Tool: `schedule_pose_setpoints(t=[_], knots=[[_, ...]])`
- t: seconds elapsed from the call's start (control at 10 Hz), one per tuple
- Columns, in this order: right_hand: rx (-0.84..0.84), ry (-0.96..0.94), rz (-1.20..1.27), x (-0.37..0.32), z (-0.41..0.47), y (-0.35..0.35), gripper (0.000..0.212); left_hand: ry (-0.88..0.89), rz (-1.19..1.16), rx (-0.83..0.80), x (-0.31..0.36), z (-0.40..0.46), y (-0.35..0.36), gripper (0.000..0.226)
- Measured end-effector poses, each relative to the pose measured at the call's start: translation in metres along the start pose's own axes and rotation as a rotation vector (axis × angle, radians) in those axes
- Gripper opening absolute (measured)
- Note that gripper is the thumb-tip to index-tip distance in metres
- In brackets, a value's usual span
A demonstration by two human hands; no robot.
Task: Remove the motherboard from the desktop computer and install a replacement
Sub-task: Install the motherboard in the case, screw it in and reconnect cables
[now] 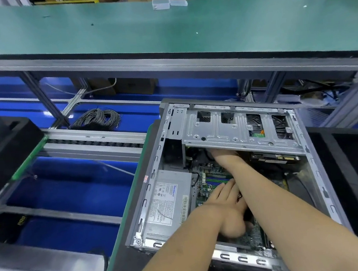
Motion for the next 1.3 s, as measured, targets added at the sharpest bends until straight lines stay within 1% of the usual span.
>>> schedule_pose_setpoints(t=[0.1, 0.2, 0.3, 0.4, 0.5, 0.6, 0.7, 0.8, 0.9, 1.0, 1.1, 1.2, 1.3], knots=[[-0.008, -0.004, -0.195, 0.001, -0.008, -0.016, 0.047, -0.006, 0.003, -0.002, 0.000, 0.001, -0.001, 0.083], [-0.023, 0.054, -0.026, -0.006, -0.026, -0.026, 0.057, -0.006, 0.010, -0.004, 0.000, 0.000, -0.002, 0.086], [-0.113, -0.061, -0.085, -0.006, -0.052, -0.021, 0.067, -0.013, 0.024, -0.009, -0.001, 0.000, -0.002, 0.084], [-0.147, -0.149, -0.089, -0.001, -0.083, -0.020, 0.061, -0.010, 0.056, 0.020, -0.001, -0.003, -0.002, 0.081], [-0.026, -0.199, -0.086, 0.008, -0.109, -0.032, 0.042, -0.003, 0.129, 0.145, -0.002, -0.011, -0.010, 0.089], [0.078, -0.139, -0.164, 0.032, -0.134, -0.036, 0.036, -0.088, 0.266, 0.209, -0.012, -0.024, -0.033, 0.087], [0.093, -0.015, -0.233, 0.061, -0.147, -0.037, 0.044, -0.155, 0.406, 0.315, -0.022, -0.043, -0.059, 0.050], [0.045, 0.038, -0.233, 0.073, -0.150, -0.038, 0.040, -0.220, 0.379, 0.429, -0.038, -0.065, -0.062, 0.030], [0.000, -0.038, -0.286, 0.070, -0.151, -0.037, 0.036, -0.237, 0.143, 0.565, -0.050, -0.080, -0.054, 0.023], [-0.051, -0.065, -0.372, 0.074, -0.153, -0.035, 0.030, -0.277, 0.092, 0.576, -0.049, -0.082, -0.051, 0.025], [-0.108, -0.050, -0.414, 0.081, -0.153, -0.033, 0.019, -0.245, 0.057, 0.585, -0.044, -0.083, -0.046, 0.030], [-0.042, -0.055, -0.435, 0.074, -0.154, -0.040, 0.024, -0.225, -0.016, 0.620, -0.054, -0.092, -0.049, 0.025], [0.193, -0.189, -0.330, 0.040, -0.152, -0.047, 0.029, -0.282, 0.024, 0.682, -0.068, -0.100, -0.053, 0.028]])
Point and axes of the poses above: each hand's wrist, its own z-axis towards the middle knuckle, its own y-axis out of the palm, x = y × z, the point moved 4 cm from there along z, towards the middle knuckle, and after that the axes turned 2 degrees about -x, right-handed, at the moved point
